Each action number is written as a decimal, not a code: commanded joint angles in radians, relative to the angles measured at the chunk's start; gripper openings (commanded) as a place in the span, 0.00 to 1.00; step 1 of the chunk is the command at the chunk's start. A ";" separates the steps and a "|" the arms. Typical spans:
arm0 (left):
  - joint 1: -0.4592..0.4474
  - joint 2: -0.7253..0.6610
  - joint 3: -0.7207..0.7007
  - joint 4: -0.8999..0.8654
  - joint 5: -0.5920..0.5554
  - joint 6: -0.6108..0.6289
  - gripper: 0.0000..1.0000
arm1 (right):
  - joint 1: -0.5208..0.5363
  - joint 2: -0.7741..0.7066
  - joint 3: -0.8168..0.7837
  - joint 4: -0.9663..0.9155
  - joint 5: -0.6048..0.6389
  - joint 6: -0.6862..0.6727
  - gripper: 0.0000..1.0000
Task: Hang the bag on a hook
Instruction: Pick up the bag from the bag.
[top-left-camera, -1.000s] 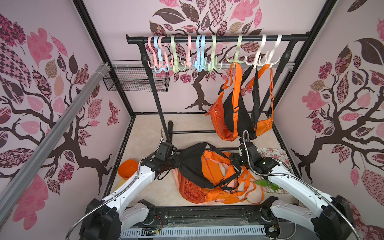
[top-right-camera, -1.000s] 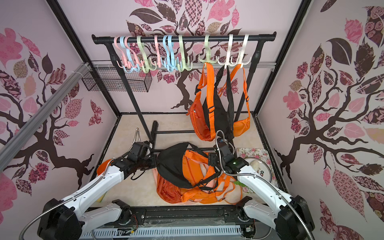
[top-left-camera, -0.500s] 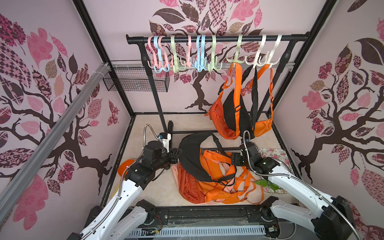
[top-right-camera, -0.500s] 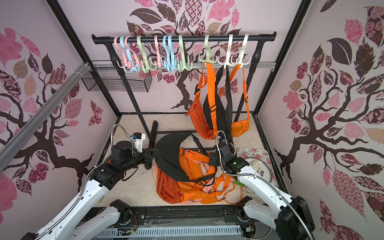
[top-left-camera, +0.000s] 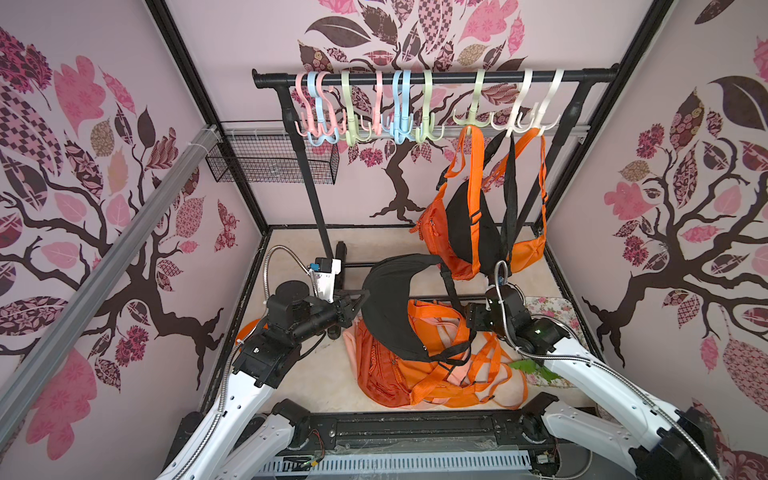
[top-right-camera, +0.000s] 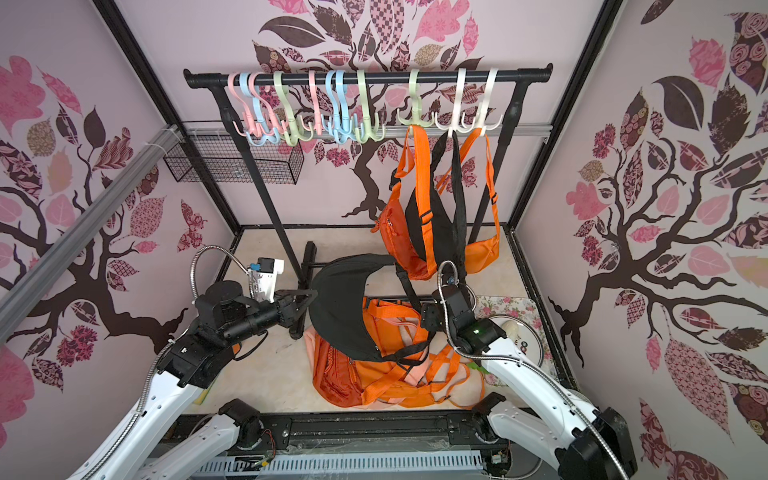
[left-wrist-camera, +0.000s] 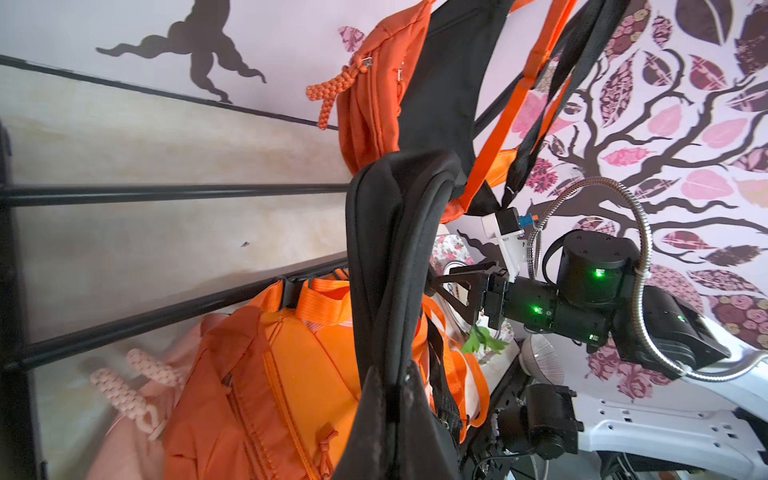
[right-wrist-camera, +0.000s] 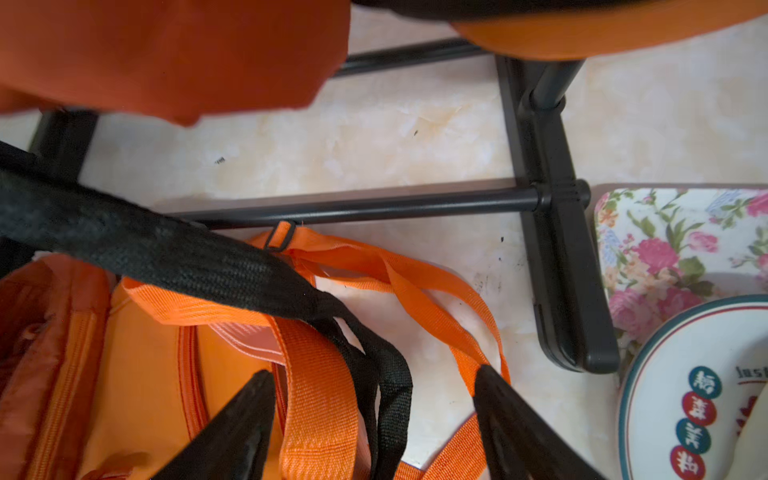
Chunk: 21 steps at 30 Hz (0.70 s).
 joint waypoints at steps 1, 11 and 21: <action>0.002 0.007 0.031 0.126 0.087 -0.018 0.00 | 0.003 -0.099 0.008 0.082 0.051 -0.024 0.80; 0.003 -0.005 0.078 0.210 0.170 -0.049 0.00 | 0.001 -0.067 0.020 0.085 0.038 -0.056 0.83; 0.007 0.011 0.090 0.156 0.145 -0.013 0.00 | -0.001 -0.151 -0.034 0.158 0.001 -0.097 0.83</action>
